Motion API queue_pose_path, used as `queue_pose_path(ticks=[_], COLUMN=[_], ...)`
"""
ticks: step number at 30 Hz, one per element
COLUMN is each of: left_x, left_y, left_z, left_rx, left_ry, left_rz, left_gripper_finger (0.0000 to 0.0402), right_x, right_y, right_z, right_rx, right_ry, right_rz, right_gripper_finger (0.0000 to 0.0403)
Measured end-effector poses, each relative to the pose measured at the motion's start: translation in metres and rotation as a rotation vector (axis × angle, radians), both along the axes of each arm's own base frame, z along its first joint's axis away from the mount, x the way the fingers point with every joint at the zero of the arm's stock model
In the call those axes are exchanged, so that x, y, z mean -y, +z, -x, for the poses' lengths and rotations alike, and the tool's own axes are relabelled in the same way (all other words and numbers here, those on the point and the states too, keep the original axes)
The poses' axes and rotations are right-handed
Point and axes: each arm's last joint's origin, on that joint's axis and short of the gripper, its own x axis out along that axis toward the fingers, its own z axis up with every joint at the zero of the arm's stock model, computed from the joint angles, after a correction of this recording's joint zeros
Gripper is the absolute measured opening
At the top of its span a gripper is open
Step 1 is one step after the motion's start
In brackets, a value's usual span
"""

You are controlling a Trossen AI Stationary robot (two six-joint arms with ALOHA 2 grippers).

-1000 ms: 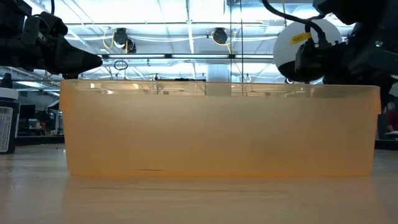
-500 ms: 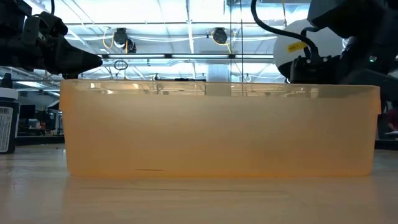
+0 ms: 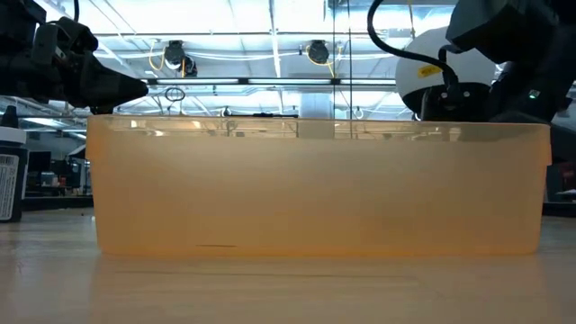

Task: Pick & Place food coloring
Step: Put the small orange food coloring bottle into the orange bin

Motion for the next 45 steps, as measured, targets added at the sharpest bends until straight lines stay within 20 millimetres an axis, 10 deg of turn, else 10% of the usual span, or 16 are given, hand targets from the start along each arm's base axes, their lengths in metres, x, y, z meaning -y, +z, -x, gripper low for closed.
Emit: queue_pose_path(ticks=[27, 45], left_x=[0.000, -0.001], left_y=[0.000, 0.015], left_z=[0.000, 0.001], left_rx=[0.000, 0.164], left_ry=[0.000, 0.032], left_rz=[0.000, 0.016], left_gripper_finger=[0.0056, 0.0056], right_x=[-0.010, -0.019], right_y=[0.104, 0.095], right_z=[0.025, -0.021], right_rx=[0.561, 0.769], right_ry=[0.200, 0.381], right_rz=[-0.033, 0.175], right_gripper_finger=[0.0034, 0.0034])
